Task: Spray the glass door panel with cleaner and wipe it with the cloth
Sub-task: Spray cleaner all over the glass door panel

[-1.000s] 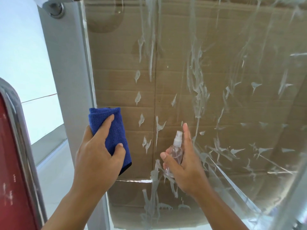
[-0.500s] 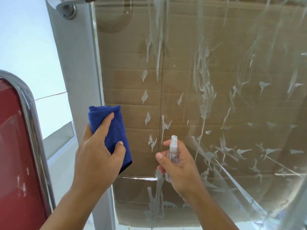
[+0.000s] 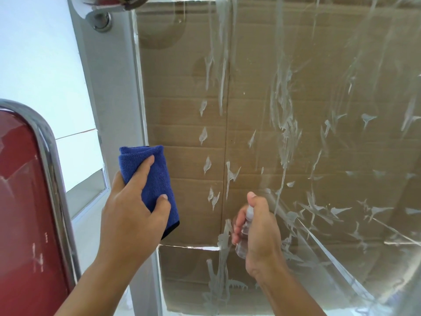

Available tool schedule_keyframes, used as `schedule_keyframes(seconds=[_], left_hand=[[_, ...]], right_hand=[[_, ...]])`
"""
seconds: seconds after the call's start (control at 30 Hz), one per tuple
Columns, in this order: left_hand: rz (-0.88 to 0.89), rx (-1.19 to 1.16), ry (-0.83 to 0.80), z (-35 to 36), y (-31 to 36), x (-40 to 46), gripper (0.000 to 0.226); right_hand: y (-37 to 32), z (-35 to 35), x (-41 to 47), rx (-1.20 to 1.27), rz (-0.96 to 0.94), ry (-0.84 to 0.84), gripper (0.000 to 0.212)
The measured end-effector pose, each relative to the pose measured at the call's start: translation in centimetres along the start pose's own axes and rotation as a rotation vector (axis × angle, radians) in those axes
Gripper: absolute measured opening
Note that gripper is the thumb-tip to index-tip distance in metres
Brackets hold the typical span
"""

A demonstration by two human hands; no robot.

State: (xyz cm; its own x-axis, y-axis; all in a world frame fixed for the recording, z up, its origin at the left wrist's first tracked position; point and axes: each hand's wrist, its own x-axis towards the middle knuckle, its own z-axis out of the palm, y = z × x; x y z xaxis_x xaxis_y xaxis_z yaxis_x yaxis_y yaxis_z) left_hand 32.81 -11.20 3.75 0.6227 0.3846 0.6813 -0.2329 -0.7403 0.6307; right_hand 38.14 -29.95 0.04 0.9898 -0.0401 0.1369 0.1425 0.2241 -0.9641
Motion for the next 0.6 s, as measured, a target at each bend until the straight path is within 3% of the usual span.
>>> schedule_keyframes(seconds=[0.2, 0.43, 0.6], left_hand=[[-0.006, -0.009, 0.007, 0.3, -0.2, 0.3, 0.071], [0.012, -0.041, -0.03, 1.5, 0.1, -0.7, 0.069], [0.04, -0.084, -0.038, 3.1, 0.7, -1.7, 0.068]], right_hand=[[0.2, -0.4, 1.0, -0.007, -0.105, 0.041, 0.063], [1.7, -3.0, 1.6, -0.004, -0.048, 0.066, 0.066], [2.9, -5.1, 1.4, 0.052, -0.022, 0.203, 0.064]])
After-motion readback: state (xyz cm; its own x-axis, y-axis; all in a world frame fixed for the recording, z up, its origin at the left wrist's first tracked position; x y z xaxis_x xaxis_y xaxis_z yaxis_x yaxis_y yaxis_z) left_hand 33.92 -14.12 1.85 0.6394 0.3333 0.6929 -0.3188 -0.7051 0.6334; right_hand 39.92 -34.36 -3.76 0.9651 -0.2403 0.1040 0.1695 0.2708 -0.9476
